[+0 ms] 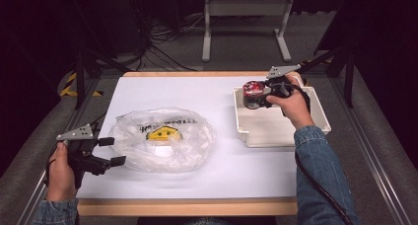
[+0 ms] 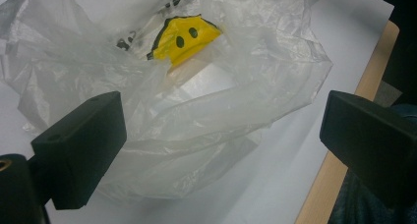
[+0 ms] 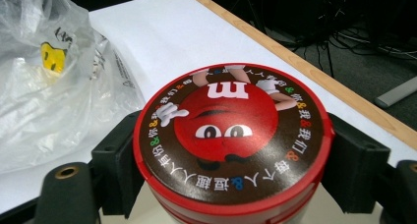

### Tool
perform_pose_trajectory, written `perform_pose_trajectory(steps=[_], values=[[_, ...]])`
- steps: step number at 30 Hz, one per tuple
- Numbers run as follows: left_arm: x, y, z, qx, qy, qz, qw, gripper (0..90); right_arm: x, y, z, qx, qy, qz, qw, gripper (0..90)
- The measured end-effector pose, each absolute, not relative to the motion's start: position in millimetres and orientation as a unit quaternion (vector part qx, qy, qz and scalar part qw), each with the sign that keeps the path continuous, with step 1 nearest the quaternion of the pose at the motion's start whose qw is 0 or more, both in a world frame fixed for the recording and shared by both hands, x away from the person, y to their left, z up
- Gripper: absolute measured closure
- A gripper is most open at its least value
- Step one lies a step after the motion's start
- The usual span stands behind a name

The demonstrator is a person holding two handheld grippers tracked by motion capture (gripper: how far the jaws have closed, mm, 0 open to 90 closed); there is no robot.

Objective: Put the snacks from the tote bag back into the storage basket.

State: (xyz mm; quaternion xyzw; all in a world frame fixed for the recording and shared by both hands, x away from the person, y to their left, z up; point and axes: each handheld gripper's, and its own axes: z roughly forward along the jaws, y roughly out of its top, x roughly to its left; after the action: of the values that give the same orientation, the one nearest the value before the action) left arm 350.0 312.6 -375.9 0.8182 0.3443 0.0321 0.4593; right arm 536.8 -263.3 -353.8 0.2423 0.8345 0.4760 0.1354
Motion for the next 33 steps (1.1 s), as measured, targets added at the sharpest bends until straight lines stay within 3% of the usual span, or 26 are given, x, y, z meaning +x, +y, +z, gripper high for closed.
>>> perform_pose_trajectory(steps=[33], values=[[357, 308, -379, 0.823, 0.338, 0.026, 0.456, 4.6, 543, -254, -417, 0.249, 0.846, 0.457, 0.12, 21.7]])
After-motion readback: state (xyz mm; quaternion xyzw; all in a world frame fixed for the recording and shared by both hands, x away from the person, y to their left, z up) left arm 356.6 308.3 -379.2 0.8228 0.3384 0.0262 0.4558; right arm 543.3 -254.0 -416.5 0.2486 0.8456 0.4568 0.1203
